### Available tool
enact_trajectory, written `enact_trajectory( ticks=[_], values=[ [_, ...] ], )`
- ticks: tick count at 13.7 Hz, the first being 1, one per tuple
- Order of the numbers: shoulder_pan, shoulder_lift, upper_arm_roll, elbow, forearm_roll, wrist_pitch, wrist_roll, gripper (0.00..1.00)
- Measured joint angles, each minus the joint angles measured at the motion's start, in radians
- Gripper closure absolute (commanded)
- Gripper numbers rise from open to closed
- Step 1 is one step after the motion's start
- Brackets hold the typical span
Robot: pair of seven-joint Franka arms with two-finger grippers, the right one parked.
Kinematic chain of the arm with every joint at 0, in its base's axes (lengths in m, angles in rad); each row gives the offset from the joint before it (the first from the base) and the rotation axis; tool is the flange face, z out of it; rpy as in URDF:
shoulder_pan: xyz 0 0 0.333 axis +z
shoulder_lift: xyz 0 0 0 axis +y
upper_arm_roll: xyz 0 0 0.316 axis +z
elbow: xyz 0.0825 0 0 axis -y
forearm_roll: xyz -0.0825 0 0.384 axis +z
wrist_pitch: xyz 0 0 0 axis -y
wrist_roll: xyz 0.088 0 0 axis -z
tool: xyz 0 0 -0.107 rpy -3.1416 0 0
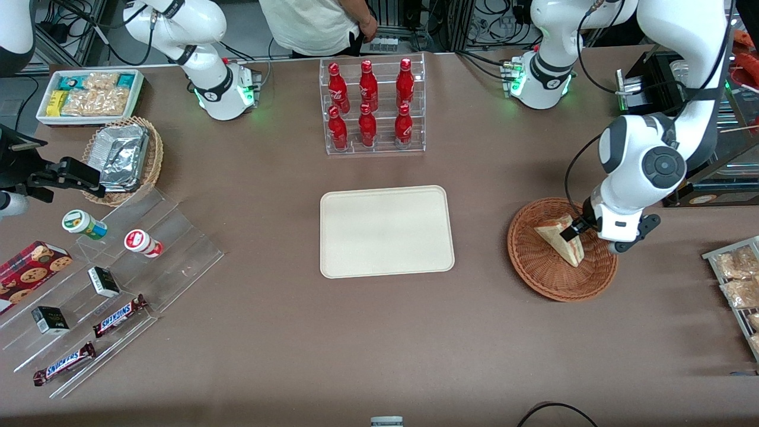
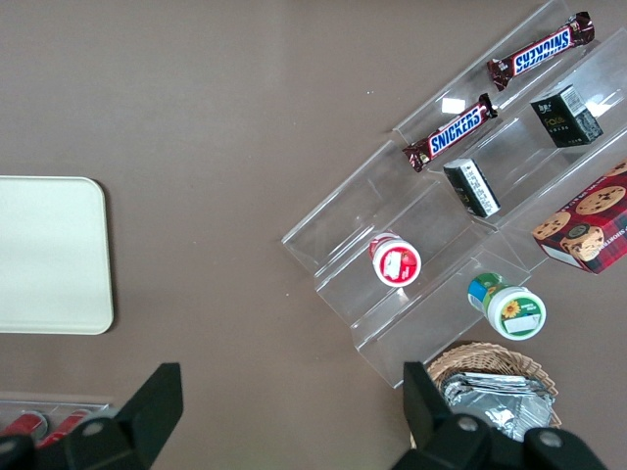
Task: Place sandwich from basket to tray
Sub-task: 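Close the left gripper on the sandwich and lift it from the basket, then carry the held sandwich with the left gripper over the cream tray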
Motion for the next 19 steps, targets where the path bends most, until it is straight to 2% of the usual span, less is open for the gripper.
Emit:
enact_trajectory(
  ticks=[5, 6, 7, 8, 11, 16, 19],
  values=[
    [-0.001, 0.036, -0.020, 0.000, 0.000, 0.031, -0.023, 0.00],
    [-0.001, 0.041, -0.020, 0.000, 0.000, 0.031, -0.023, 0.03],
    [-0.001, 0.049, -0.020, -0.001, 0.000, 0.032, -0.024, 0.14],
    [-0.001, 0.058, -0.020, -0.001, 0.000, 0.039, -0.025, 0.32],
    [-0.001, 0.092, -0.020, -0.001, 0.000, 0.059, -0.052, 0.98],
    [0.001, 0.101, -0.020, 0.009, 0.000, 0.053, -0.057, 1.00],
    [0.000, 0.085, -0.023, 0.122, 0.000, -0.159, -0.051, 1.00]
  ],
)
